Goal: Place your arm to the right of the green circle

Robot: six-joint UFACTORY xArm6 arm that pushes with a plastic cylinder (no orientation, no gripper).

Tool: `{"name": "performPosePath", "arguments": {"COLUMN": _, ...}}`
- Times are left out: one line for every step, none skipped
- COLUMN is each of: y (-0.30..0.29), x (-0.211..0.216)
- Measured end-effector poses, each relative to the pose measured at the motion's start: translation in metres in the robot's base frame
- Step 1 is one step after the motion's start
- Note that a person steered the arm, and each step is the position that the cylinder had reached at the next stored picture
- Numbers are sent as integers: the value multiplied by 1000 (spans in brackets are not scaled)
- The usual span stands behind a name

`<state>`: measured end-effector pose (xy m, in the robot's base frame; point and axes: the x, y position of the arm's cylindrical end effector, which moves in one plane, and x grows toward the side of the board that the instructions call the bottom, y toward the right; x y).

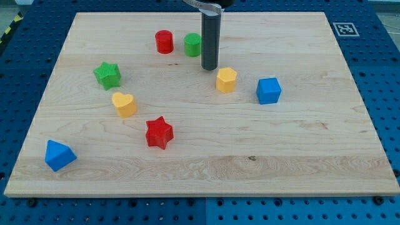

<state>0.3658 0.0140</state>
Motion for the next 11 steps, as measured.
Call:
{"name": "performPosePath", "arguments": {"y": 0, "x": -1}}
{"name": "performPosePath", "arguments": {"y": 0, "x": -3}}
{"name": "performPosePath", "arguments": {"y": 0, "x": -6}}
{"name": "performPosePath", "arguments": {"y": 0, "x": -13}}
{"name": "performPosePath", "arguments": {"y": 0, "x": -28}}
{"name": "performPosePath", "arguments": {"y": 0, "x": -37}}
{"name": "performPosePath", "arguments": {"y": 0, "x": -44}}
{"name": "performPosePath", "arguments": {"y": 0, "x": -51}}
{"name": "performPosePath", "arguments": {"y": 0, "x": -57}}
{"name": "performPosePath", "arguments": {"y": 0, "x": -64}}
{"name": "performPosePath", "arguments": {"y": 0, "x": -70}}
